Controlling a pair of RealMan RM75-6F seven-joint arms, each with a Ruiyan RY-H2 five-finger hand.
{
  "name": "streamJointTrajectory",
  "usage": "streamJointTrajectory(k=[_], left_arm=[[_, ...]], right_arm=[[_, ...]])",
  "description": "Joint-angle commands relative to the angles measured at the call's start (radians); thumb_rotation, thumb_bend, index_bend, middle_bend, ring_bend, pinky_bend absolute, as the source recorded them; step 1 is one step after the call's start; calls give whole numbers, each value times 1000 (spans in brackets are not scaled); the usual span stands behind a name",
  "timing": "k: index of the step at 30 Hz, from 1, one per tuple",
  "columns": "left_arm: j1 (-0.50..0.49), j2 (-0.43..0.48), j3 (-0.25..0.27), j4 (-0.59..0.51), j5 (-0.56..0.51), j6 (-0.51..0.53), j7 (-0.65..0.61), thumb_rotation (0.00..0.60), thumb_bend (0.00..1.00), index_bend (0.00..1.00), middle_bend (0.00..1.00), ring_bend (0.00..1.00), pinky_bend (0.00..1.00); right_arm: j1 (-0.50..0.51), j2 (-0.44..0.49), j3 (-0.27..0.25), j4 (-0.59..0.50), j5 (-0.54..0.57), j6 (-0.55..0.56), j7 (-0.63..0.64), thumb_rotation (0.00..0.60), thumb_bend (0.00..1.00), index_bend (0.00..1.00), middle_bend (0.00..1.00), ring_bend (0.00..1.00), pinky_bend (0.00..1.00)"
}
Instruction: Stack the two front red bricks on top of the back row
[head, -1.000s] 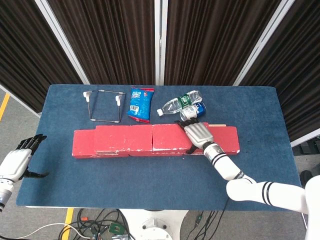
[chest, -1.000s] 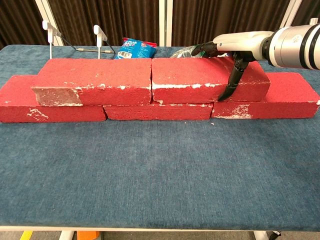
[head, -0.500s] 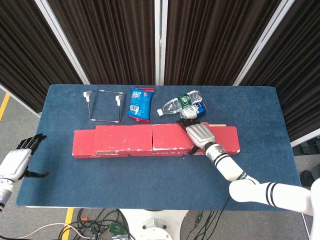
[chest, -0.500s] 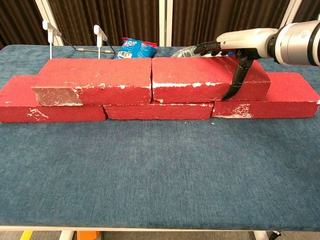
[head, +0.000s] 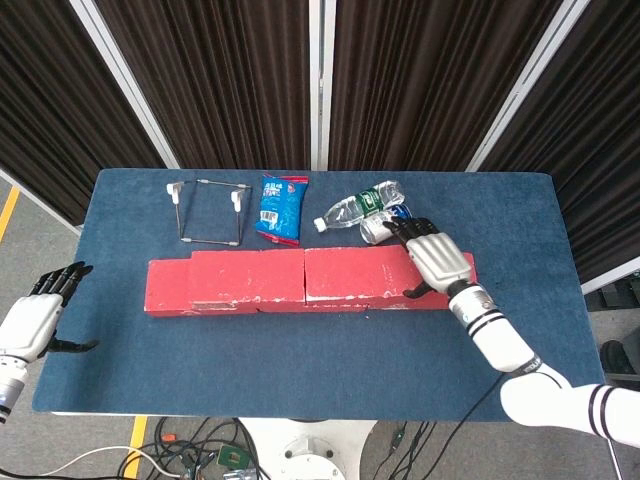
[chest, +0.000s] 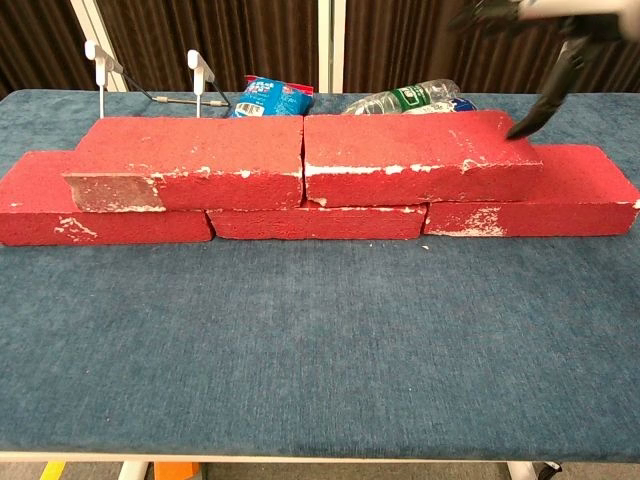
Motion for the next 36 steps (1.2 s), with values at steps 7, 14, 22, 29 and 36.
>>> streamJointTrajectory(k=[7,14,22,29,36], left_arm=[[20,-20,-12,-30,-1,73,86,600,0,40,0,0,0],[53,-85,-22,-4,78,222,225,600,0,40,0,0,0],[126,-115,2,-14,148,363,321,600,0,40,0,0,0],[193,-122,37,-1,189,437,311,600,0,40,0,0,0],[210,-130,47,35,220,451,281,600,0,40,0,0,0]], right_arm=[[-257,189,-58,-82,-269,267,124,600,0,0,0,0,0],[-485,155,-159,-18,-446,540,86,600,0,0,0,0,0],[-712,66,-221,117,-473,727,132,600,0,0,0,0,0],[-809,30,-223,219,-482,763,236,600,0,0,0,0,0],[-830,9,-204,230,-512,745,224,600,0,0,0,0,0]])
